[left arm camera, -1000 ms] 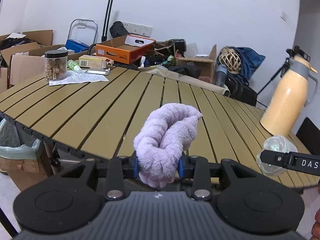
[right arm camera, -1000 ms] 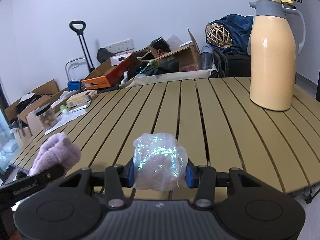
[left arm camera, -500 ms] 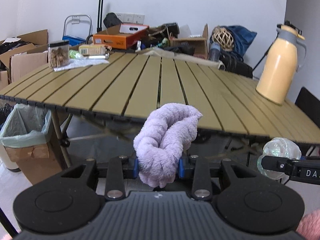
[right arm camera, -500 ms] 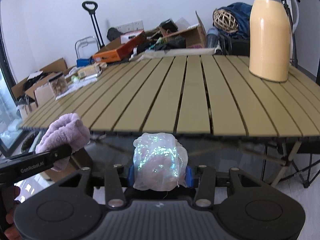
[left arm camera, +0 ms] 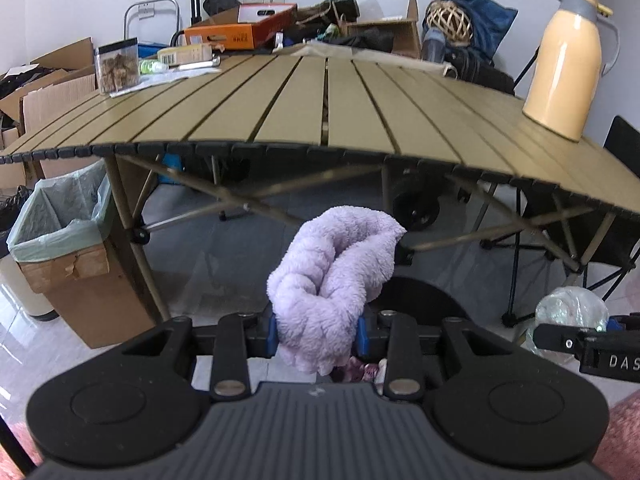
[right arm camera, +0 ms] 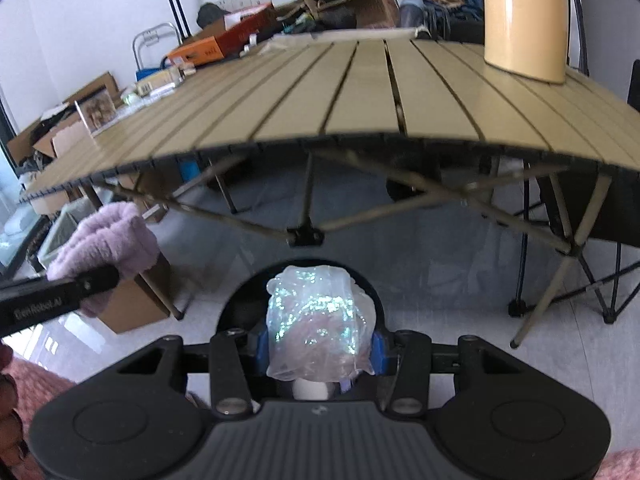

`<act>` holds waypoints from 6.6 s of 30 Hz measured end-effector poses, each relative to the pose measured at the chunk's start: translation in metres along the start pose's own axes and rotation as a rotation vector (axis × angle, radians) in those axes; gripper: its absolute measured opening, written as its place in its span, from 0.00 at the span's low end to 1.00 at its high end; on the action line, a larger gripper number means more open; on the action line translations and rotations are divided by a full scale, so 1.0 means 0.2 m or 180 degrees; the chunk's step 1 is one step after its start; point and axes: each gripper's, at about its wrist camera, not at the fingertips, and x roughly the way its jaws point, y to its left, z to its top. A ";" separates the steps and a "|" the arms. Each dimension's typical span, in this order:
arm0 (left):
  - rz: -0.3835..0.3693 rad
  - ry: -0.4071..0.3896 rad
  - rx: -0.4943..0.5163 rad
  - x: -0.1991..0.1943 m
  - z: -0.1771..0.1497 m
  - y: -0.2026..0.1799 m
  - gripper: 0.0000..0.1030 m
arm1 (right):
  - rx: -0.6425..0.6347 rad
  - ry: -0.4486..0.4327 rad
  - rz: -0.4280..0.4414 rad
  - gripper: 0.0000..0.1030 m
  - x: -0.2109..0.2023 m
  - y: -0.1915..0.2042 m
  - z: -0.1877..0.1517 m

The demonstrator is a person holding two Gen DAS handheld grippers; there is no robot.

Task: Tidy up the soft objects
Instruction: 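Lower the held headband and plastic bag off the table over the black bin, then open the left tool over the bin to drop the lavender headband, then move the right tool over the bin and open it to drop the bag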

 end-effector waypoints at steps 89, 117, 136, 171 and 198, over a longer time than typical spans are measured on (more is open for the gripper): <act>-0.0029 0.1536 0.0379 0.71 -0.05 -0.61 0.33 | 0.0390 0.1038 -0.0462 0.44 0.56 -0.42 -0.35; 0.0097 0.1551 0.0391 0.70 -0.05 -0.61 1.00 | 0.0385 0.1028 -0.0449 0.44 0.55 -0.43 -0.35; 0.0205 0.1482 0.0192 0.64 -0.03 -0.39 1.00 | 0.0264 0.0529 -0.0377 0.44 0.41 -0.33 -0.15; 0.0675 0.1412 -0.0385 0.58 -0.05 0.22 1.00 | -0.0263 0.0811 -0.0044 0.45 0.76 0.24 0.13; 0.0680 0.1446 -0.0489 0.58 -0.07 0.34 1.00 | -0.0294 0.0978 -0.0259 1.00 0.89 0.27 0.09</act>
